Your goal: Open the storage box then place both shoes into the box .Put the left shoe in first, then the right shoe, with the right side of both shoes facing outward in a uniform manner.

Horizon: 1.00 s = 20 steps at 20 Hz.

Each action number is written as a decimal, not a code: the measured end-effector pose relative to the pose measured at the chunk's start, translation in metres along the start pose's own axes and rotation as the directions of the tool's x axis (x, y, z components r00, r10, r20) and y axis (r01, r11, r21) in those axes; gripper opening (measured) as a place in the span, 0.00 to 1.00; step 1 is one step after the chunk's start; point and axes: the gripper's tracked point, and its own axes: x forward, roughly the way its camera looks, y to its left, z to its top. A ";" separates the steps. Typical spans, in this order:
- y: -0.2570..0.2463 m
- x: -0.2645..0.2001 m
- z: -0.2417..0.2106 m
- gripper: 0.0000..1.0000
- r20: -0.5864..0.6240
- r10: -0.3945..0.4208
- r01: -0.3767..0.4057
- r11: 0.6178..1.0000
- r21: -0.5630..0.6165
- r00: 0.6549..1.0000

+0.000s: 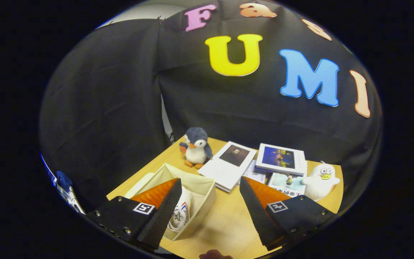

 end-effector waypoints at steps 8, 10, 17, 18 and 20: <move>-0.089 -0.102 0.065 0.98 0.328 -0.239 0.211 0.970 0.119 0.914; -0.104 -0.123 0.077 0.98 0.401 -0.282 0.240 0.959 0.152 0.872; -0.139 -0.177 0.081 0.98 0.495 -0.381 0.323 0.925 0.201 0.781; -0.146 -0.180 0.077 0.98 0.492 -0.391 0.333 0.920 0.206 0.777; -0.156 -0.180 0.070 0.98 0.486 -0.398 0.334 0.917 0.218 0.778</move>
